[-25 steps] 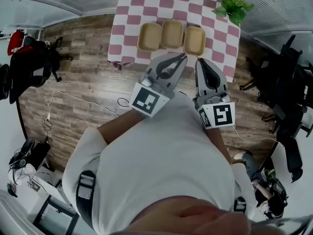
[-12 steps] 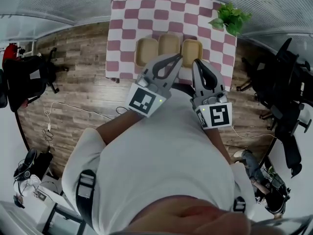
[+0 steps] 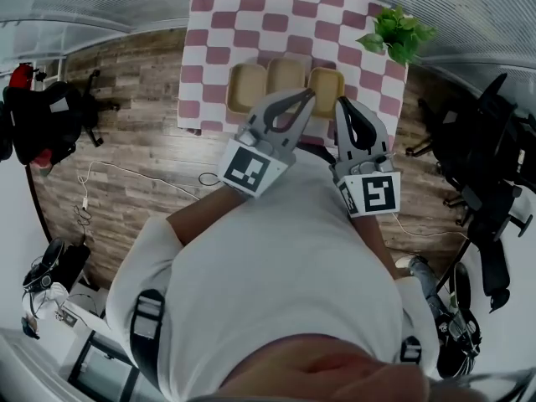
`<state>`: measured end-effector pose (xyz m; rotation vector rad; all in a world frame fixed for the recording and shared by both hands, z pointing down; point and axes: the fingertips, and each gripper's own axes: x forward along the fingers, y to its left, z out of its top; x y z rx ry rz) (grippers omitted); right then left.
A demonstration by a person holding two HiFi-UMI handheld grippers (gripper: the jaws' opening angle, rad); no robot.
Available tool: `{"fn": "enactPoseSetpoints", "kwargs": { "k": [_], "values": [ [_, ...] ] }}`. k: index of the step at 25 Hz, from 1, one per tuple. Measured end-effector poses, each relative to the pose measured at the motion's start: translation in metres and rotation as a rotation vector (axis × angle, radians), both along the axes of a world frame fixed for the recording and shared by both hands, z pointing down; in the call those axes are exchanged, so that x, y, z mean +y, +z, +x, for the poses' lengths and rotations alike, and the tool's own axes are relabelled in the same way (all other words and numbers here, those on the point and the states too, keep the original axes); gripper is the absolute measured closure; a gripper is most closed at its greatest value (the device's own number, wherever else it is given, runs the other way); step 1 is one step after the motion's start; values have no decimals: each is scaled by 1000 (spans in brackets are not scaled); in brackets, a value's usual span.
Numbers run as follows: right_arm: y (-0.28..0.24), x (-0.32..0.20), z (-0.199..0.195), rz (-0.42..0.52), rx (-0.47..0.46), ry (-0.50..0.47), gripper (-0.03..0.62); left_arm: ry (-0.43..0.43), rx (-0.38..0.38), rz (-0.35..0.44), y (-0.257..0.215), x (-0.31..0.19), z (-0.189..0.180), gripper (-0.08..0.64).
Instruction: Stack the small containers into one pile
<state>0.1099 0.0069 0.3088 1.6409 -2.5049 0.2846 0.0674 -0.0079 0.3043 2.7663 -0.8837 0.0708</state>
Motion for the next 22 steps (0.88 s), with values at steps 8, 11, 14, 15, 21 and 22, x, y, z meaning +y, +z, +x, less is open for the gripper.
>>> {"fn": "enactPoseSetpoints", "kwargs": {
  "k": [8,11,14,15,21,22],
  "values": [
    [34,6,13,-91,5,5,560,-13,-45,-103,38,7,9,518],
    [45,7,18,-116,3,22,560,-8,-58,-123,49,9,11,518],
    [55,4,26,-133,-9,39,558,-3,-85,-131,59,9,14,517],
    [60,1,30,-141,-4,44,558,-4,-93,-138,64,8,15,517],
    [111,-7,51,-224,22,71,463,0,-171,-226,139,5,23,463],
    [122,-7,53,-240,22,76,463,-2,-191,-247,156,5,24,460]
  ]
}}
